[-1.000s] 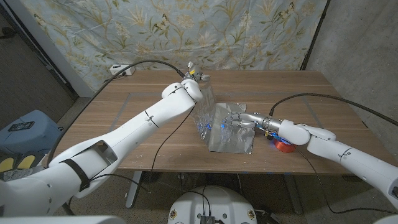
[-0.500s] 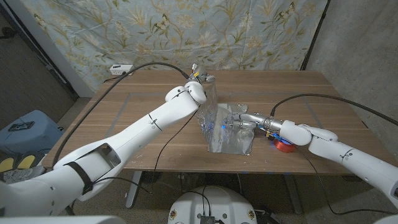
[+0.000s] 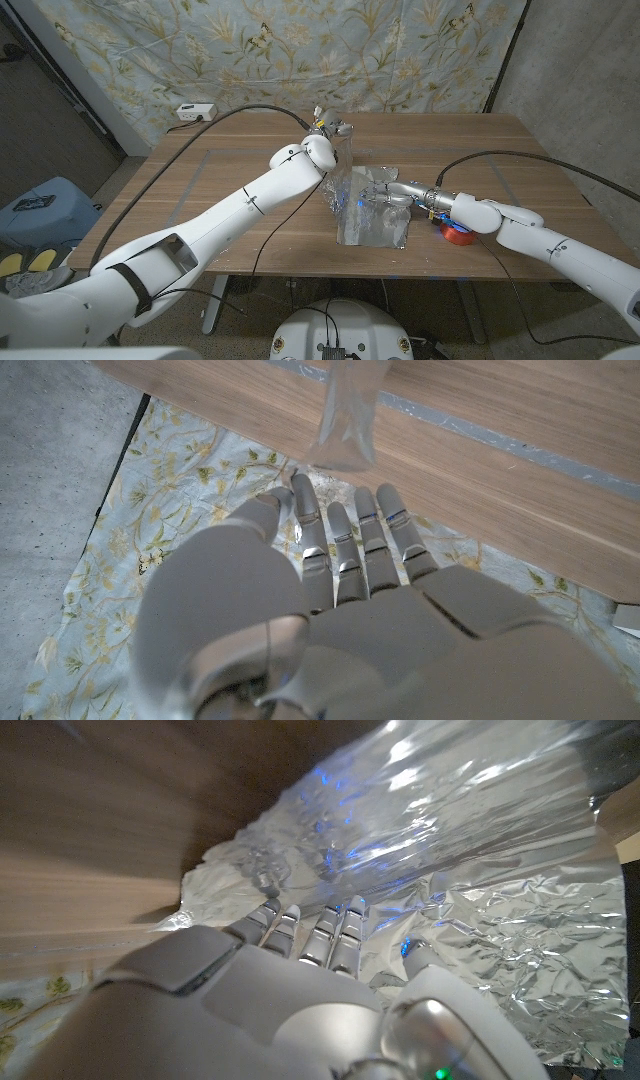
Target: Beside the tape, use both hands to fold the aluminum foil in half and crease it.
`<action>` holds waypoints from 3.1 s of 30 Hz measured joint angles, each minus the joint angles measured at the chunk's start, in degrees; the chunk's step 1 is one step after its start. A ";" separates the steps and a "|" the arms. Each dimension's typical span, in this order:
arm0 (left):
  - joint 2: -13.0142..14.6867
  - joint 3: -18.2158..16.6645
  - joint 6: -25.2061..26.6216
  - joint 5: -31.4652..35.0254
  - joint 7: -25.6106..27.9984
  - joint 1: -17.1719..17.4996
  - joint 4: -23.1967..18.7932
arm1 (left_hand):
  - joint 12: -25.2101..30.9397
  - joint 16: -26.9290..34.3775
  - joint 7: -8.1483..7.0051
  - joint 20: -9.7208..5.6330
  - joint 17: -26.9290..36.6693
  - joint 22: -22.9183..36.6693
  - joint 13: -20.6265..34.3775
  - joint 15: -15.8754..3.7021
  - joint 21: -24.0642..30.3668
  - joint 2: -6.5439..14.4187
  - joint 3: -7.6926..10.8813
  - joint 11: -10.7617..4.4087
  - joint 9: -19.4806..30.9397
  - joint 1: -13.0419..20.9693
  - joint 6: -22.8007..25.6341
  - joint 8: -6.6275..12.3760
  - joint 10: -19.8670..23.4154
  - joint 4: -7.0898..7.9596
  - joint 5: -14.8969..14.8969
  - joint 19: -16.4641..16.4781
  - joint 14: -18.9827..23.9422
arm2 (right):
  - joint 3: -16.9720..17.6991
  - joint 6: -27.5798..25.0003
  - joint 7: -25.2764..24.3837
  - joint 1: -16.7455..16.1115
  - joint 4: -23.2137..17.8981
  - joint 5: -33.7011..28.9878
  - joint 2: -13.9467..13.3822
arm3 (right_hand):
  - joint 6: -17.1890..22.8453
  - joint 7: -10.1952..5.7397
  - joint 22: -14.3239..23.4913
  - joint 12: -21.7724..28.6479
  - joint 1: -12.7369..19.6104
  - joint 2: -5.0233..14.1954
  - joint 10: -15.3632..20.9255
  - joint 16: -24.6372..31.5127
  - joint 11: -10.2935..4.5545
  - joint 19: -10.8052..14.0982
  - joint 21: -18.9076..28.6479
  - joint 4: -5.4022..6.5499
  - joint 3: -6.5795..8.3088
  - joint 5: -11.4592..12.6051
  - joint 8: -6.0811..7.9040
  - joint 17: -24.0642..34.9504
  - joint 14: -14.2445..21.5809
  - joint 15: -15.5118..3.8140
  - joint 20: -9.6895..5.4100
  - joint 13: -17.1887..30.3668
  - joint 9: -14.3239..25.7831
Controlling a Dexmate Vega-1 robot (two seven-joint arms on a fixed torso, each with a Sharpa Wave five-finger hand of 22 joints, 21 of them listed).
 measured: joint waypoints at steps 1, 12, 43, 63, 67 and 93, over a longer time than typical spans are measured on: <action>-0.05 0.06 -0.27 0.09 -0.11 0.03 0.07 | -0.27 0.00 0.01 -0.03 -0.14 0.00 -0.38 0.16 -0.07 0.00 0.17 0.00 -0.34 -0.27 -0.39 -0.48 0.00 0.17 0.00 -0.42 -0.16 | 0.01 0.02 0.00 0.00 0.02 0.01 0.00 | 0.00 0.00 0.00 0.00 0.00 0.00 0.00 0.00 0.00 0.00 0.00 0.00 0.00 0.00 0.00 0.00 0.00 0.00 0.00 0.00 0.00; -0.57 0.44 -3.62 1.24 -0.46 0.48 0.85 | -6.53 -5.51 0.26 -0.43 -3.87 0.00 -8.58 2.10 -1.10 -0.90 1.54 1.63 -9.57 -6.32 -8.58 -13.63 -4.55 1.02 0.00 -3.85 -6.34 | 0.24 0.43 -0.06 -0.05 0.25 0.12 -0.16 | 0.21 0.21 0.00 0.00 0.00 0.00 0.00 0.00 0.00 0.44 0.22 -0.16 0.16 0.00 0.00 0.00 0.21 0.22 0.02 0.00 0.00; -1.28 0.02 -22.18 5.37 0.09 4.89 7.60 | -13.10 -9.77 -1.50 -3.36 -7.90 -0.75 -16.52 1.50 -3.00 -1.33 0.71 0.07 -14.78 -14.40 -12.67 -21.57 -8.27 2.78 -2.01 -6.69 -11.10 | 0.17 2.29 1.73 0.38 0.93 0.74 -0.18 | 0.63 0.20 -0.04 0.00 0.00 0.00 0.01 0.27 -0.63 1.42 0.21 -0.55 0.55 0.00 0.00 0.01 1.25 0.16 0.01 0.00 0.00; -2.26 -0.78 -36.63 9.84 0.12 7.16 14.85 | -14.18 -10.93 -2.86 -4.56 -8.86 -0.81 -18.34 0.32 -4.30 -1.38 0.22 -1.07 -15.65 -17.24 -11.93 -21.90 -8.18 3.25 -2.51 -7.12 -11.62 | 0.32 1.55 2.62 0.20 0.62 1.34 -0.67 | 0.83 0.41 -0.07 0.00 -0.01 -0.02 0.01 0.27 -0.63 1.41 0.23 -0.79 0.79 0.00 0.00 0.01 1.74 0.29 0.00 0.00 0.00; -2.12 -0.78 -37.82 10.32 -0.52 7.06 15.84 | -16.68 -12.68 -5.64 -4.87 -10.45 -1.10 -20.27 -0.86 -6.31 -1.85 -0.10 -3.52 -16.84 -19.46 -13.88 -22.97 -9.47 3.02 -2.95 -8.70 -14.29 | 0.35 1.73 3.16 0.34 0.58 1.54 -0.87 | 1.25 0.21 -0.07 0.00 -0.24 -0.24 0.01 0.27 -0.63 1.41 0.24 -0.79 0.79 0.00 0.00 0.01 1.74 0.29 0.00 0.00 0.00; 0.17 3.47 -24.11 7.01 -28.08 -4.88 14.73 | -26.44 -15.90 -5.99 -4.40 -17.71 -1.35 -29.67 0.60 -15.10 0.73 -1.02 -1.71 -23.16 -27.03 -23.38 -23.77 -13.40 4.20 -5.72 -14.63 -22.72 | -0.08 7.78 10.27 2.51 1.27 4.38 -2.21 | 1.65 0.01 0.03 0.00 -0.23 -0.23 0.44 0.27 -0.65 1.95 0.50 -1.11 1.11 -0.05 0.00 0.01 2.04 0.00 -0.10 0.00 0.30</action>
